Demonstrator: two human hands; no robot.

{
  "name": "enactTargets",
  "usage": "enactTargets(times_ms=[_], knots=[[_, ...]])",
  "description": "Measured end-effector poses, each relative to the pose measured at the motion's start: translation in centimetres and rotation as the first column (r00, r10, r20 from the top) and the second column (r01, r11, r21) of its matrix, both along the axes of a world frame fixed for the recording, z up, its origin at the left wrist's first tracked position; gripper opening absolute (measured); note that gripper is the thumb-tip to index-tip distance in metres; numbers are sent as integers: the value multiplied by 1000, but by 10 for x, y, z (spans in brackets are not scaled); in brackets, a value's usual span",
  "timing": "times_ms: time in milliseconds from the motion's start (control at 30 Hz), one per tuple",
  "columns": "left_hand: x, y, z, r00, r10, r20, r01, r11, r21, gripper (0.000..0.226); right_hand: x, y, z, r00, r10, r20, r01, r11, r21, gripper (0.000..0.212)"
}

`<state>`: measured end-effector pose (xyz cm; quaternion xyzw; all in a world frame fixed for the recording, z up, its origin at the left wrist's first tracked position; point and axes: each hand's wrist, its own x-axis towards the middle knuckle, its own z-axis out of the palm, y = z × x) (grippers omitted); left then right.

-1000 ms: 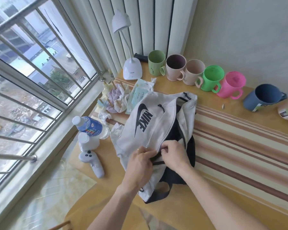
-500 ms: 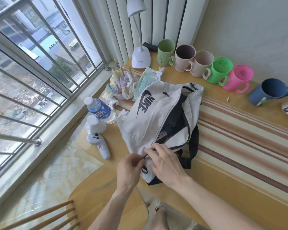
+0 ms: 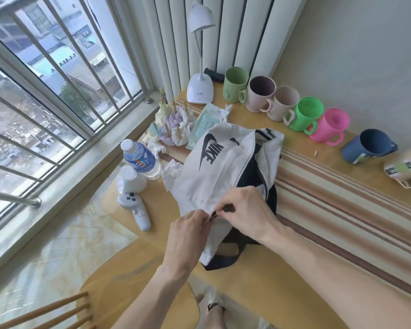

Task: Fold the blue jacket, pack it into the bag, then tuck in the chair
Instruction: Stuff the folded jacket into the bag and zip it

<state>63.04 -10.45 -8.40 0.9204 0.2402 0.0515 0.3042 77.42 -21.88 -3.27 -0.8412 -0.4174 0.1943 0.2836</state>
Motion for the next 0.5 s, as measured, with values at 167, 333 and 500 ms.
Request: enactTargets(times_ms=[167, 333, 500], knots=[[-10, 3, -10, 999, 35, -39, -33, 998, 52, 26, 66, 4, 9, 996, -14, 91, 20, 997, -68, 11], [-27, 11, -25, 996, 61, -66, -60, 998, 20, 28, 170, 0, -9, 947, -166, 274, 199, 975, -99, 11], [-30, 15, -32, 993, 59, -105, -61, 998, -17, 28, 228, -3, -27, 888, -261, 379, 333, 933, -137, 11]])
